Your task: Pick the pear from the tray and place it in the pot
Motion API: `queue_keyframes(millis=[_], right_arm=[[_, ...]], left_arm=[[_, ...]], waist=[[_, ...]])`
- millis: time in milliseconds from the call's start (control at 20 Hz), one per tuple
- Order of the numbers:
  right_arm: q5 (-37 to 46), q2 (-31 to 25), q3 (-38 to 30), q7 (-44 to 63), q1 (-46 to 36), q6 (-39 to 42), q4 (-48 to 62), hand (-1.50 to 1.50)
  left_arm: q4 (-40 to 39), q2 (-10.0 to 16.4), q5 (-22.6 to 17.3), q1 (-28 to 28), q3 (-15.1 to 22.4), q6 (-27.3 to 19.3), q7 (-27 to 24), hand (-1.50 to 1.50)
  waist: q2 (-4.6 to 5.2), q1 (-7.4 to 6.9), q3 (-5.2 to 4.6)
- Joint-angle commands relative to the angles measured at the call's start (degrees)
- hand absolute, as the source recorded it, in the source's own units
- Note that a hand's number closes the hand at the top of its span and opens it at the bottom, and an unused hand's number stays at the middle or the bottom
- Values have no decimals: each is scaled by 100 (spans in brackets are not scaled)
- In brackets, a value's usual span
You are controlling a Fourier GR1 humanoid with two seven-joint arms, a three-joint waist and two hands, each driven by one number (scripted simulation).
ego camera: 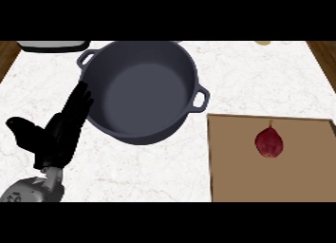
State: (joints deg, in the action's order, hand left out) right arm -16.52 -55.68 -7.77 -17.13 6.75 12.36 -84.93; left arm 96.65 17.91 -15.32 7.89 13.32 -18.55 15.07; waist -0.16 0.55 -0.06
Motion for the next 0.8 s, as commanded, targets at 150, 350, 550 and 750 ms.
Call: queue_keyframes(millis=[150, 350, 550, 750], right_arm=[[-46, -341, 195, 1677, -293, 503, -436, -150], [157, -46, 459, 2413, -577, 461, -696, -150], [497, 324, 651, 2620, -1050, 777, -251, -150], [718, 372, 773, 2945, -827, 994, -564, -150]], left_arm=[[16, -28, 74, 116, -119, 138, 121, 0], [318, -59, 47, -247, -186, 225, 153, 0], [-102, -281, 267, 121, -204, 284, 165, 0], [-171, -173, 130, 91, -469, 560, 101, 0]], waist=[[15, -64, 1], [9, -97, 2], [20, -78, 5], [12, -33, 3]])
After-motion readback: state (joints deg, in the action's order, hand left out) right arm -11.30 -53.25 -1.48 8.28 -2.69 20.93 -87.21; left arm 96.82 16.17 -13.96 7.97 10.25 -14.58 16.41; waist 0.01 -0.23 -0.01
